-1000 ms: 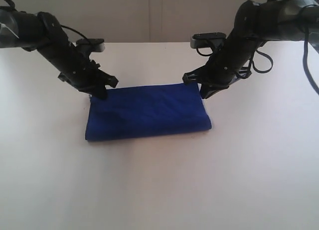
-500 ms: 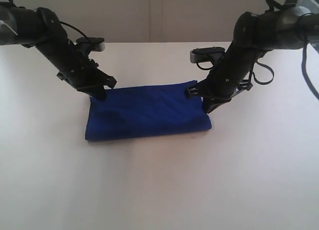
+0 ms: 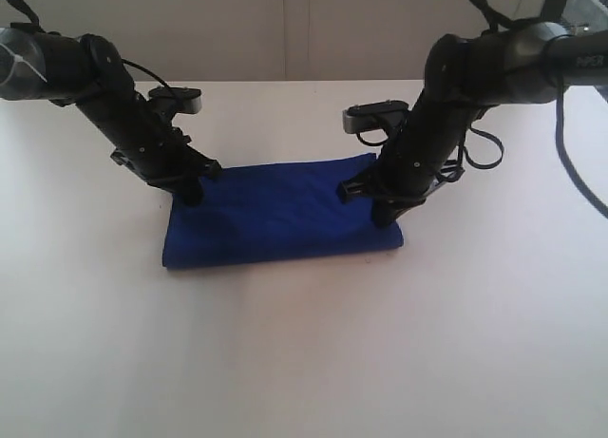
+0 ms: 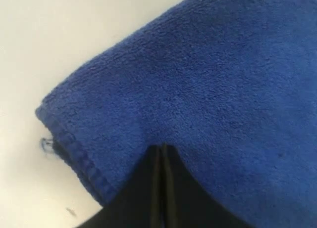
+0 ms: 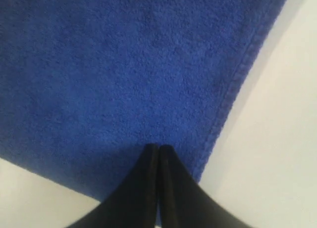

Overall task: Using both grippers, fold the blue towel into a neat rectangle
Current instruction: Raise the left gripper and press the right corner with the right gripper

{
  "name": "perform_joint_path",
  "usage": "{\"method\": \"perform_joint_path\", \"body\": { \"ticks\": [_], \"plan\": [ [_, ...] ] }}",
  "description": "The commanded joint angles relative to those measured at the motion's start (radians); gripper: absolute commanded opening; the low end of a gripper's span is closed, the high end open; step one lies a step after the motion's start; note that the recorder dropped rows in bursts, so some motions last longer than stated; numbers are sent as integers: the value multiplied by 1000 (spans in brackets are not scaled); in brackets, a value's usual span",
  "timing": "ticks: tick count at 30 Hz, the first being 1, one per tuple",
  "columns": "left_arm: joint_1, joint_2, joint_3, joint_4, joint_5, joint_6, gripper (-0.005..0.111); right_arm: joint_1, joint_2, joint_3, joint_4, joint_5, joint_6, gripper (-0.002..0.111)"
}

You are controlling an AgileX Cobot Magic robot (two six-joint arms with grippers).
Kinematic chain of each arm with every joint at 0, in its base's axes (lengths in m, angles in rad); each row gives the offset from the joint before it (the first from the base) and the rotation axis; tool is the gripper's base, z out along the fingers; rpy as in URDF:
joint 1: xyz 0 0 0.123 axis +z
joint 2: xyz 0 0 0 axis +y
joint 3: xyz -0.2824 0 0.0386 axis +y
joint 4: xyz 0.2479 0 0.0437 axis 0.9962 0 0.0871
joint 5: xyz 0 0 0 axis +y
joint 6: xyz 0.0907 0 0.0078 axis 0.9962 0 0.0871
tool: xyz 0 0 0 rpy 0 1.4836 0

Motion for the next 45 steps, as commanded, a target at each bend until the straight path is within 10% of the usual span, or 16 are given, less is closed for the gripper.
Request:
{"method": "perform_joint_path", "body": {
  "ticks": [1, 45],
  "plan": [
    [2, -3, 7, -6, 2, 2, 0, 1, 3, 5, -23, 8, 15, 0],
    [2, -137, 5, 55, -145, -1, 0, 6, -38, 108, 20, 7, 94, 0]
  ]
}}
